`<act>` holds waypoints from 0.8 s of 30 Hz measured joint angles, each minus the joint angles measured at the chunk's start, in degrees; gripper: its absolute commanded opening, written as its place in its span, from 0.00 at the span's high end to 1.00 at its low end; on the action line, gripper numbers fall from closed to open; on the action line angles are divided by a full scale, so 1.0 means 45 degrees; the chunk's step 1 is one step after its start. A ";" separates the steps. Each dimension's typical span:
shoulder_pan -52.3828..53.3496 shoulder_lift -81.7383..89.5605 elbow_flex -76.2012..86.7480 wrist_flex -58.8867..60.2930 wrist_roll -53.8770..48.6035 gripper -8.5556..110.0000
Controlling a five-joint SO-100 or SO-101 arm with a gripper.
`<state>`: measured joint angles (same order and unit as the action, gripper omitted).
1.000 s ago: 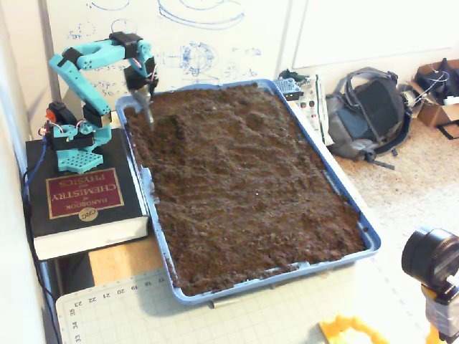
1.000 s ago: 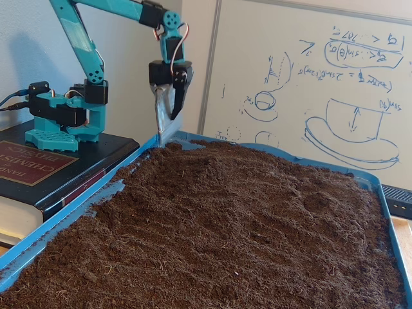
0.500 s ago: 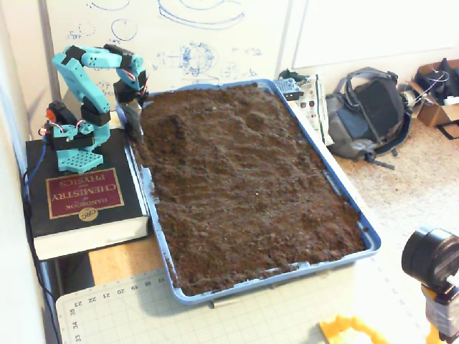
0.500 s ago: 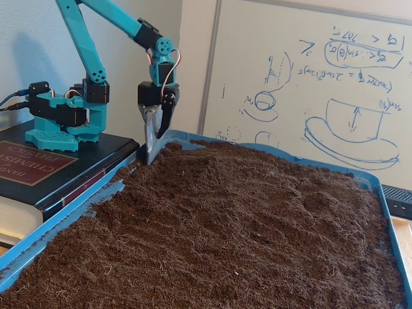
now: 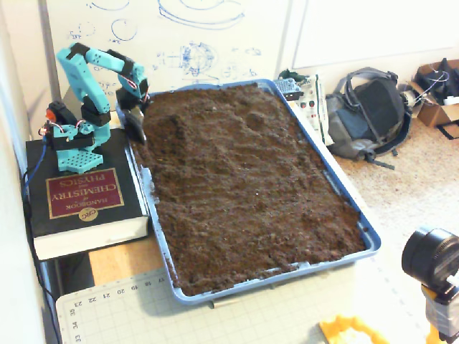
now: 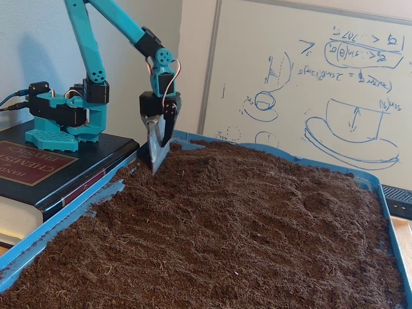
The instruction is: Build a berm.
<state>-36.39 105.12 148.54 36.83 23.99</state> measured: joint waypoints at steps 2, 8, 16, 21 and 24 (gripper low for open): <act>0.0117 -0.0566 -0.0234 -0.0176 0.0000 0.93; 0.0391 -0.2324 -0.1777 -0.0605 0.0000 0.93; 0.1055 -0.4609 -0.4043 -0.0586 0.0000 0.93; 0.1543 -0.5449 -0.5098 -0.0586 0.0000 0.93; 0.1777 -0.5703 -0.5547 -0.0586 0.0000 0.93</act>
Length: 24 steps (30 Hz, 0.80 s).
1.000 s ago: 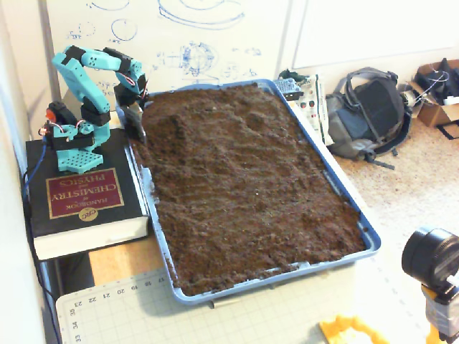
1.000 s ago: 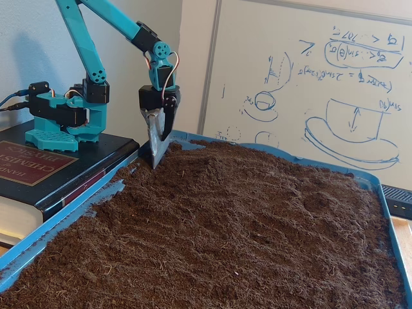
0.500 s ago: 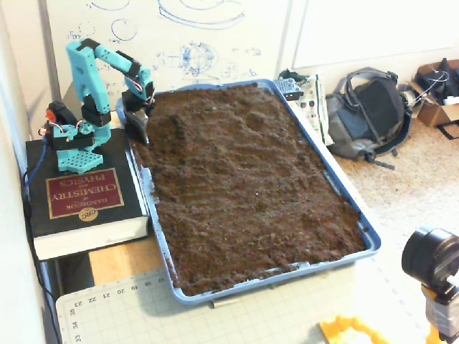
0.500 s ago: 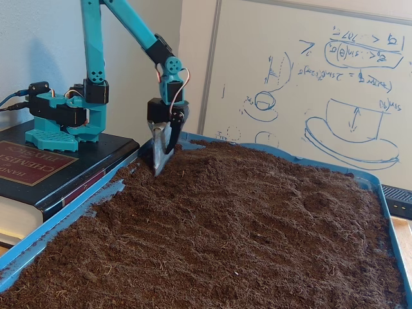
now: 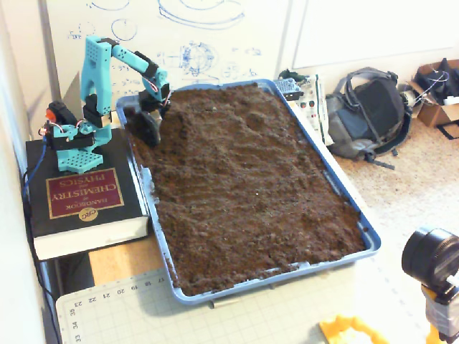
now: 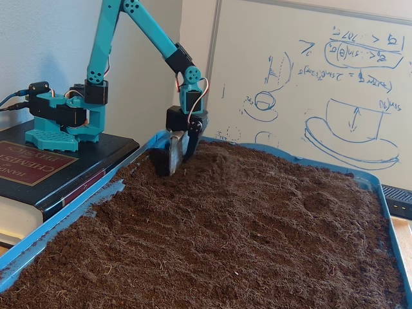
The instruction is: Build a berm.
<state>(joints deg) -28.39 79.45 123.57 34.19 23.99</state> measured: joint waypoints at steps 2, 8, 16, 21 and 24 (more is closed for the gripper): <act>0.0156 -0.0020 -0.0234 0.0000 0.0000 0.93; 0.0762 -0.0020 -0.0918 0.0000 0.0000 0.93; 0.1445 0.0723 -0.1445 -0.0020 0.0020 0.93; 0.1738 0.1797 -0.1621 -0.0039 0.0020 0.93; 0.1992 0.2559 -0.1621 -0.0039 0.0020 0.93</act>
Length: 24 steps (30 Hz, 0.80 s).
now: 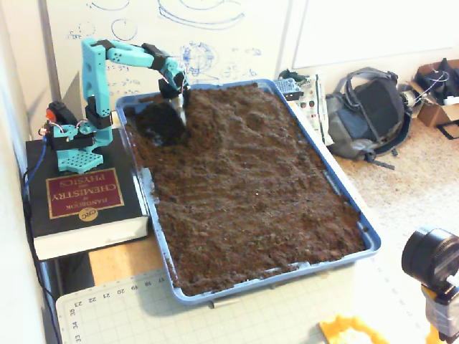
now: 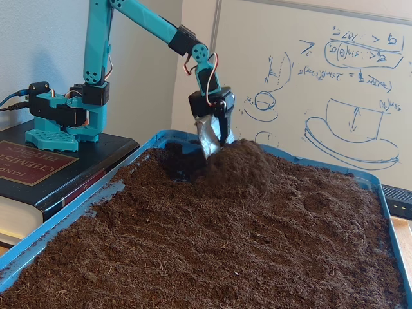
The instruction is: Build a berm.
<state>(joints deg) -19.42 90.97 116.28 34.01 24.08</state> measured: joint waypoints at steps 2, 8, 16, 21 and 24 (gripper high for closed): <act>0.0078 0.0664 0.0020 0.0000 0.0000 0.93; 0.0117 0.3477 0.2207 0.0000 0.0000 0.93; 0.0117 0.8711 0.6895 0.0059 -0.1367 0.93; 0.0996 1.1172 0.8398 0.1484 -0.3359 0.93; 0.1816 1.1895 0.8633 0.2949 -0.4766 0.93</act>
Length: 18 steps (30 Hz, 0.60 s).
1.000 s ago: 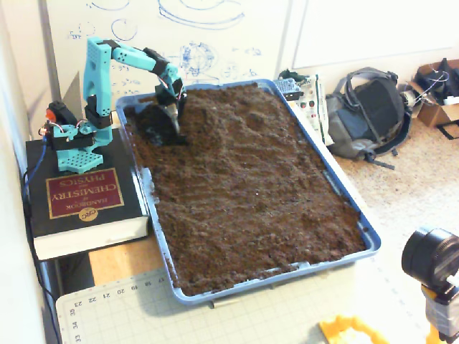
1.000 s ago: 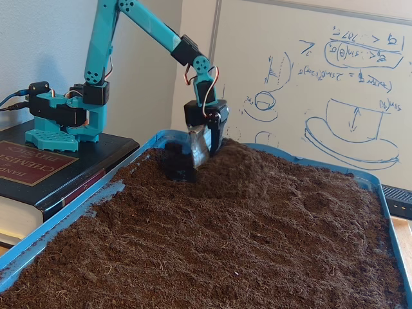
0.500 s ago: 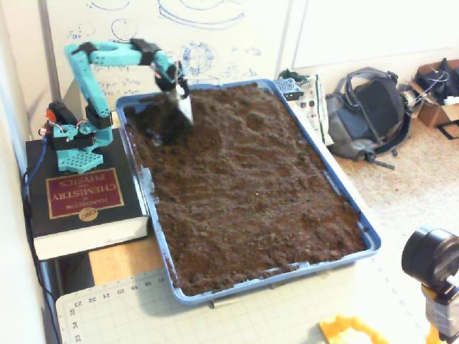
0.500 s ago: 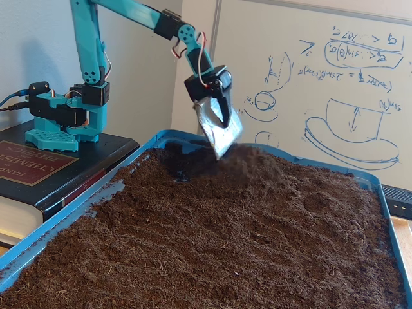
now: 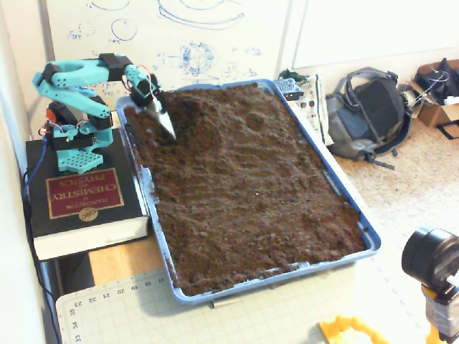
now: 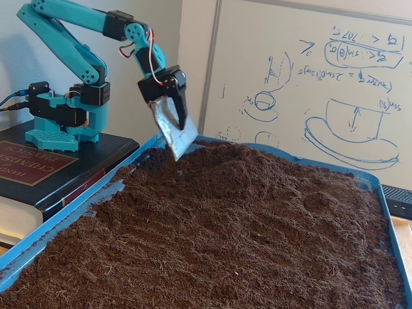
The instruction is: Build a berm.
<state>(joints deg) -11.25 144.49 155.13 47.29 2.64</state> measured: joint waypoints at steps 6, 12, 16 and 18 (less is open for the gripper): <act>0.2012 0.0527 0.0098 0.2227 -0.3066 0.93; 0.3594 0.0547 0.1191 0.2520 -0.4824 0.93; 0.4023 0.0547 0.2168 0.2539 -0.5039 0.93; 0.4160 0.0605 0.2324 0.2539 -0.5059 0.93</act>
<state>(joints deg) 7.47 147.22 165.59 58.71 -20.13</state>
